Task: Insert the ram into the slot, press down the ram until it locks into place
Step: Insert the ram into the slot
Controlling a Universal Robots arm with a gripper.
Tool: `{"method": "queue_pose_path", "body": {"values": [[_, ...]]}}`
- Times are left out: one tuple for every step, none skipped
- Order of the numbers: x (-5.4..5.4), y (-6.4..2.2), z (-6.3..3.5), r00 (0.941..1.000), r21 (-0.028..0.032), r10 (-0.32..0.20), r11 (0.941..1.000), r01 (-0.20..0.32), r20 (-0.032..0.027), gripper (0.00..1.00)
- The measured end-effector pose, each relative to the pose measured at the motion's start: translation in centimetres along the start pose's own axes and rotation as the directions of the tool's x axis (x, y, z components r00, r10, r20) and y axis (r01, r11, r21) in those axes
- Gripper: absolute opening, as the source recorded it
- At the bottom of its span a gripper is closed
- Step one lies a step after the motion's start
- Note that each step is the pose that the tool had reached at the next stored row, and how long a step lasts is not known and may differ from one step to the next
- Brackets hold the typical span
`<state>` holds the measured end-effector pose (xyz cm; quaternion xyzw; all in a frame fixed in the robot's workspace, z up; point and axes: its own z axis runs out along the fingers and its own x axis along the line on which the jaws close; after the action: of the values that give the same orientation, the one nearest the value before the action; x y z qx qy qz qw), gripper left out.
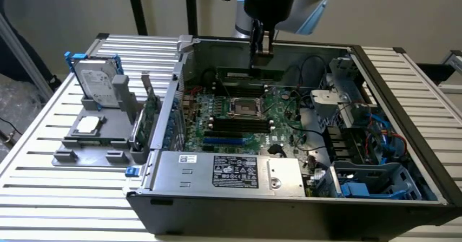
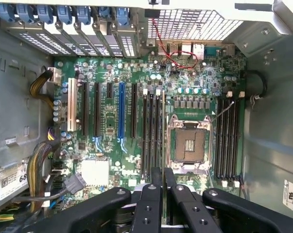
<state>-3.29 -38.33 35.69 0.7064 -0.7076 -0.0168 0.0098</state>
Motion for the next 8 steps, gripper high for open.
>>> {"method": "queue_pose_path", "body": {"values": [[0.1,0.03,0.19,1.0000,0.0003,0.004,1.0000,-0.004,0.0000,0.14],[0.1,0.06,0.37,1.0000,0.0006,0.009,1.0000,-0.009,-0.0001,0.14],[0.2,0.09,0.55,0.9999,0.0010,0.013,0.9999,-0.013,0.0000,0.14],[0.3,0.11,0.72,0.9999,0.0014,0.016,0.9999,-0.016,0.0000,0.14],[0.5,0.14,0.90,0.9998,0.0016,0.018,0.9998,-0.018,0.0001,0.14],[0.7,0.16,1.08,0.9998,0.0017,0.019,0.9998,-0.019,0.0000,0.14],[0.8,0.18,1.26,0.9998,0.0017,0.020,0.9998,-0.020,0.0001,0.14],[1.0,0.17,1.46,0.9998,0.0018,0.020,0.9998,-0.020,0.0002,0.14]]}}
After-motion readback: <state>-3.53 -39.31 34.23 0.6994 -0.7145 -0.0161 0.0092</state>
